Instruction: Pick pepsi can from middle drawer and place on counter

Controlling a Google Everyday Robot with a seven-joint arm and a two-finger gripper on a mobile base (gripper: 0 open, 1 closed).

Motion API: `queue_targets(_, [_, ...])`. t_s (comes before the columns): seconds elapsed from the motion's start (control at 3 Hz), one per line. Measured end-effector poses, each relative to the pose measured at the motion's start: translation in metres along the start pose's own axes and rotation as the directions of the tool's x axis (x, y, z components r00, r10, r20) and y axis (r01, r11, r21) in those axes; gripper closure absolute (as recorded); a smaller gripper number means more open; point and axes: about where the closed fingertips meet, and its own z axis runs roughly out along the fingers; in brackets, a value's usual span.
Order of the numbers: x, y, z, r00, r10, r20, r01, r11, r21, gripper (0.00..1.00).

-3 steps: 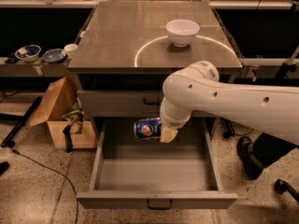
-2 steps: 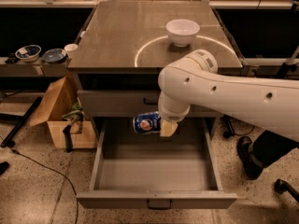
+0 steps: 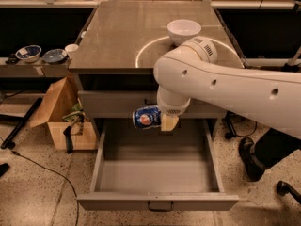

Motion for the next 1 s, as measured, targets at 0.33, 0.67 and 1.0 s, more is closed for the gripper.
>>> queue_targets(0.33, [0.008,-0.009,-0.013,1.000,0.002,-0.019,-0.002,0.9996,0.028,1.00])
queue_targets(0.67, [0.017,-0.019,-0.030,0.999,0.003,-0.043,0.000,0.9981,0.062,1.00])
queue_targets(1.0, [0.022,-0.032,-0.052,0.997,-0.008,-0.073,0.016,0.9947,0.102,1.00])
